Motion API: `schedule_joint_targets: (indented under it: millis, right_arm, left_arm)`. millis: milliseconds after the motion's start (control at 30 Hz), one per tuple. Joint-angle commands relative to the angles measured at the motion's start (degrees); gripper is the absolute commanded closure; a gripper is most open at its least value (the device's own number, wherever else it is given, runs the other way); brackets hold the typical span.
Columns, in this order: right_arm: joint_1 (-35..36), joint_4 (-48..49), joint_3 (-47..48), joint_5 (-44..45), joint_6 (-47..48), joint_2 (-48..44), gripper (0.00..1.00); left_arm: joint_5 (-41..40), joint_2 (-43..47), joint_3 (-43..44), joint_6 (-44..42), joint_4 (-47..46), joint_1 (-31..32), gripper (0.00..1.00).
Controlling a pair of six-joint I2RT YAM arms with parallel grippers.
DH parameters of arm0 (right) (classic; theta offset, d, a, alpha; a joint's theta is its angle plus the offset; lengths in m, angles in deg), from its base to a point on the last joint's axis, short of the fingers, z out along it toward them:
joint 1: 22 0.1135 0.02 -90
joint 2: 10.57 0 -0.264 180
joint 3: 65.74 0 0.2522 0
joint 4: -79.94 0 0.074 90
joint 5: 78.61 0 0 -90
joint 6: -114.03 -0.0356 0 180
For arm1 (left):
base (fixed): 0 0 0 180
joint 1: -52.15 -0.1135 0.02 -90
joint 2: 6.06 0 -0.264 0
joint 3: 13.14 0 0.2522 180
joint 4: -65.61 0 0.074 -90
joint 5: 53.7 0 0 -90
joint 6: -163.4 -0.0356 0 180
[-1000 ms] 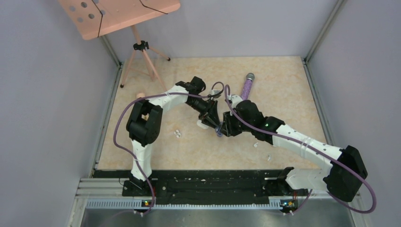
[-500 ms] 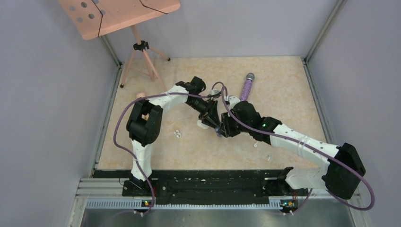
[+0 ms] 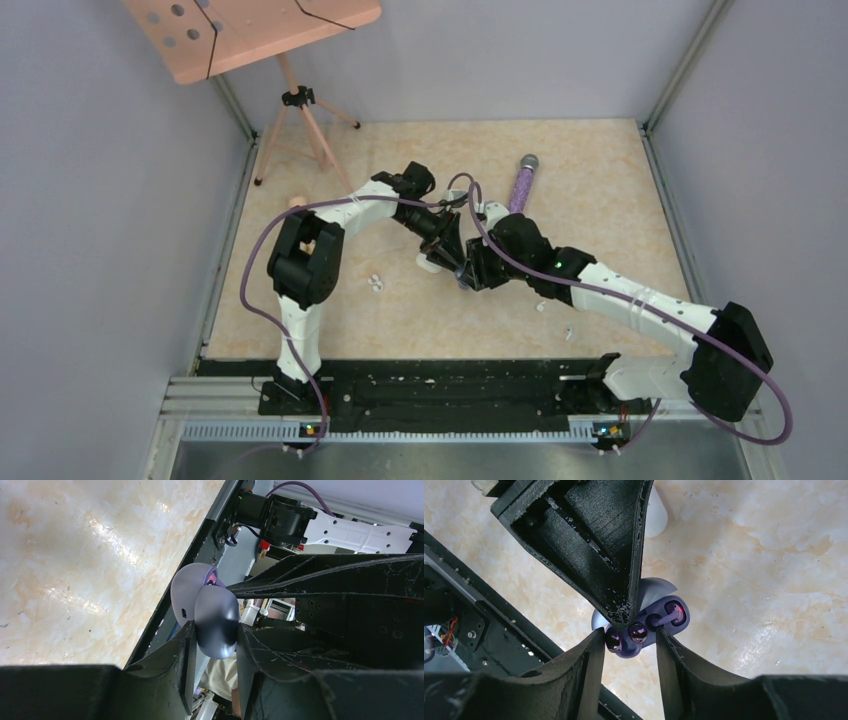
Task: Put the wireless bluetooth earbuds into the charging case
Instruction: Place the earbud in the charging case.
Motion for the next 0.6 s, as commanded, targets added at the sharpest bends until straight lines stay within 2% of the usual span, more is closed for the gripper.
schedule_joint_targets:
  millis: [0,367,567]
  right_arm:
    - [0.82,0.98,0.13,0.07,0.35,-0.51,0.57]
    - [0.79,-0.54,0.59,-0.93,-3.3,-6.27,0.47]
    - [0.86,-1.15,-3.03,4.04,-12.87,-13.11,0.45]
  left_arm:
    - [3.06,-0.23,2.33,0.24,-0.68,0.13,1.0]
    - [2.68,-0.44,2.35,0.3,-0.81,0.06,1.0]
    - [1.8,-0.14,2.33,0.31,-1.06,-0.05,1.0]
